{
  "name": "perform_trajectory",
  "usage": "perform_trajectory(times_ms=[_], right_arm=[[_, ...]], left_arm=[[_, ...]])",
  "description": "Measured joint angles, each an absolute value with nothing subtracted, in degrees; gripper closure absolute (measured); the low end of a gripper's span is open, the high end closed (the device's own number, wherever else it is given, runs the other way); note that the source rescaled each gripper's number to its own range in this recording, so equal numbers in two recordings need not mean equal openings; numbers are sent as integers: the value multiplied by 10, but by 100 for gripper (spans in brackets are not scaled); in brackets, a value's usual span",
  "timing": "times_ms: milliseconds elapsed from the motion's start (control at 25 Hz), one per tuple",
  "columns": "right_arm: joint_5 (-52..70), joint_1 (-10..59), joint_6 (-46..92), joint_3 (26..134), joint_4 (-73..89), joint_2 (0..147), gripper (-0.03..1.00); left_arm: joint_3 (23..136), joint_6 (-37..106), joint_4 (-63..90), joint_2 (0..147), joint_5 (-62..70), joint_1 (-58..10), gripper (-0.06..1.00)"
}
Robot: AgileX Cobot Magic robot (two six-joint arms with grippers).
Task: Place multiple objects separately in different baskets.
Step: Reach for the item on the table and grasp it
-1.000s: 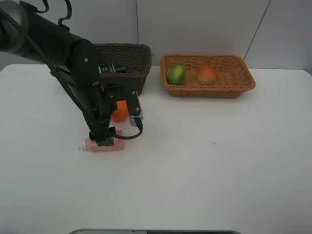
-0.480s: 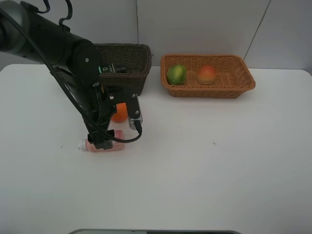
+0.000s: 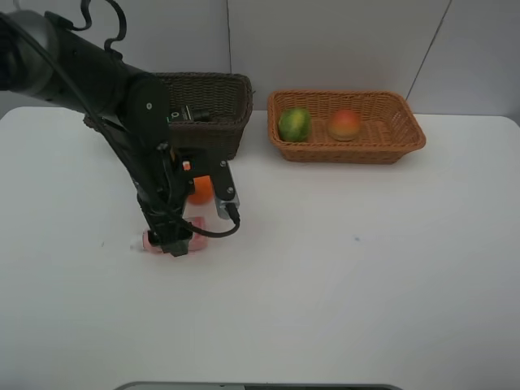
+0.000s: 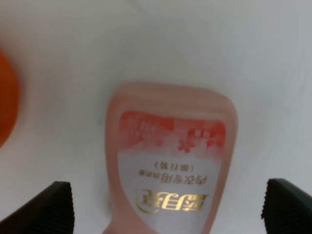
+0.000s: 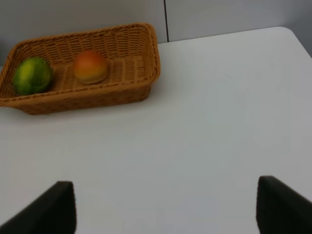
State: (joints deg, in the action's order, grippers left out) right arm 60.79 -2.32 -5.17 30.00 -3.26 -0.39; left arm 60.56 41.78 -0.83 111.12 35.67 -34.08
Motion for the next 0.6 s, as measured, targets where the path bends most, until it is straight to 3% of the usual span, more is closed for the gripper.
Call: perform_trajectory(times_ms=[600], right_arm=[[608,-23,-52,300,-33,-4,49]], left_arm=[[606,417,-10,1140,332,-341,-5]])
